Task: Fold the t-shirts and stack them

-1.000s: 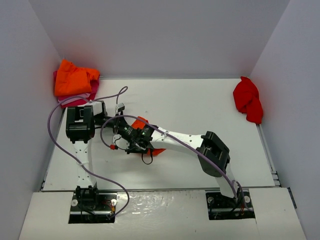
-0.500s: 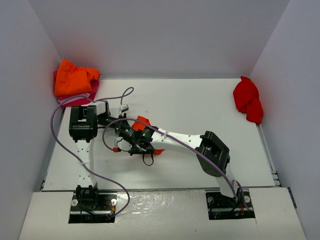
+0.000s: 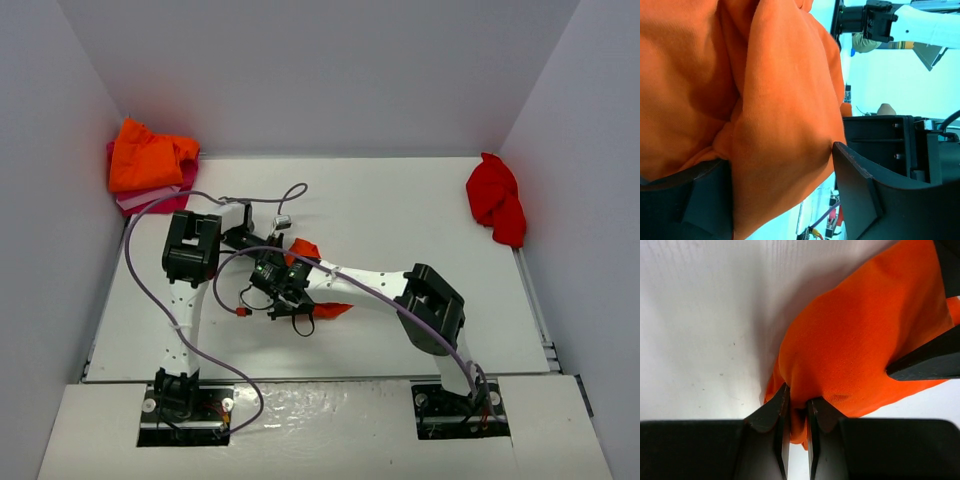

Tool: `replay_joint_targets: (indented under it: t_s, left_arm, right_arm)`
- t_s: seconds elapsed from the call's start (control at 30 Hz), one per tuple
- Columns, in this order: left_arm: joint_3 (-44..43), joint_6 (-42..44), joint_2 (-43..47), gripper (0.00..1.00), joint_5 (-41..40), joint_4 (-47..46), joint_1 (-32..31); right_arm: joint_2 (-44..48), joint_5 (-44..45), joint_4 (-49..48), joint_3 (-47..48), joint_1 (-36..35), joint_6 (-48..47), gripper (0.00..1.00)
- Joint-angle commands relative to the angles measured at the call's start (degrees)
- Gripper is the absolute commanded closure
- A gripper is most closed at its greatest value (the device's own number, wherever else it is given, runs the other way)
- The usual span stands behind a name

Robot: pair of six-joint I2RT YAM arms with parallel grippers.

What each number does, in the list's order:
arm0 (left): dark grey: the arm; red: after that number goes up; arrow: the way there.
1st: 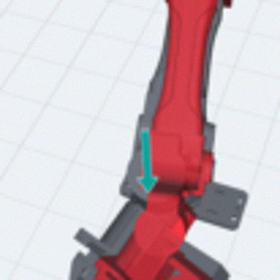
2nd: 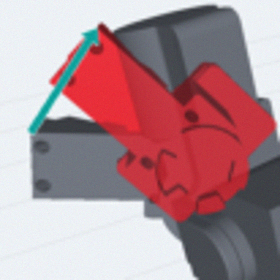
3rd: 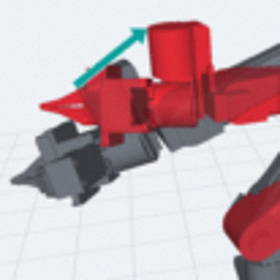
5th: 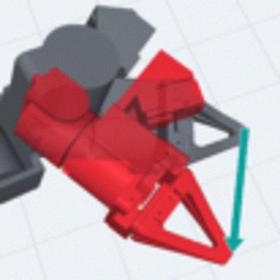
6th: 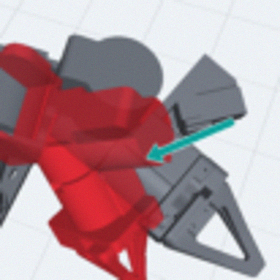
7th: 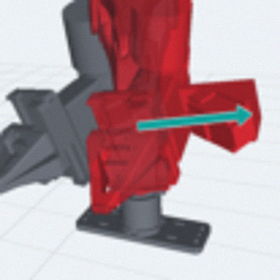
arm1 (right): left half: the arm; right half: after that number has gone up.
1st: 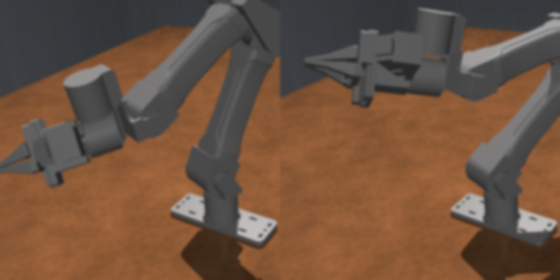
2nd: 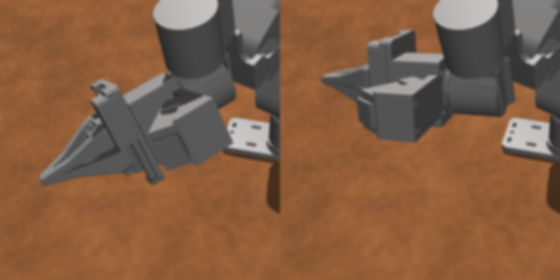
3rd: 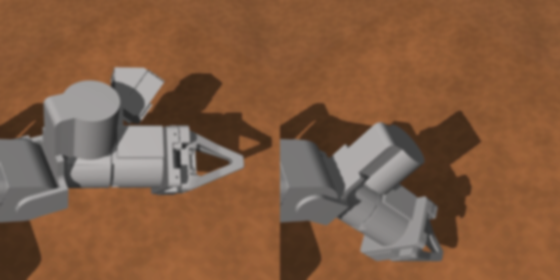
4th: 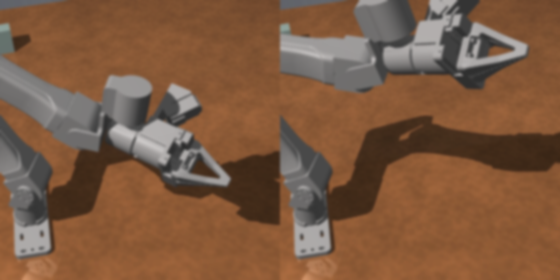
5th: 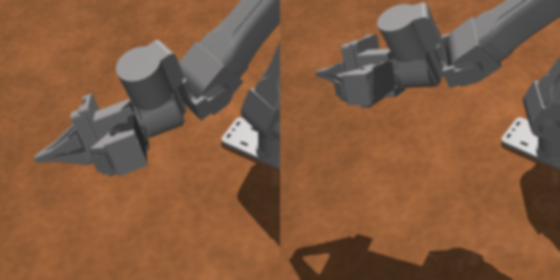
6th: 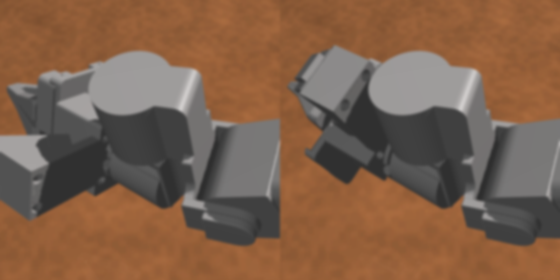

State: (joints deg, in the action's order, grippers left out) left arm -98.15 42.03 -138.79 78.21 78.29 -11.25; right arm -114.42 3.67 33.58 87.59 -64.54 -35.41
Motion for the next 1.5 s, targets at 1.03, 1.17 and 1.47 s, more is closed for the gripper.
replay_joint_targets:
  t_s: [1.03, 1.17, 1.47]
  left_arm:
    - [-27.5, -10.4, 10.5, 1.0, -45.5, 7.7, 4.5]
    - [-35.5, -10.1, 9.6, 1.0, -54.7, 6.6, 4.2]
    - [-53.1, -9.1, 4.1, 1.0, -77.0, -8.5, 5.2]
  right_arm:
    - [24.0, -2.0, -1.1, -0.4, 25.0, -3.0, 0.33]
    - [23.0, -4.6, -1.8, -1.3, 26.1, -2.2, 0.35]
    - [21.3, -5.9, -2.5, -1.6, 26.5, -0.5, 0.4]
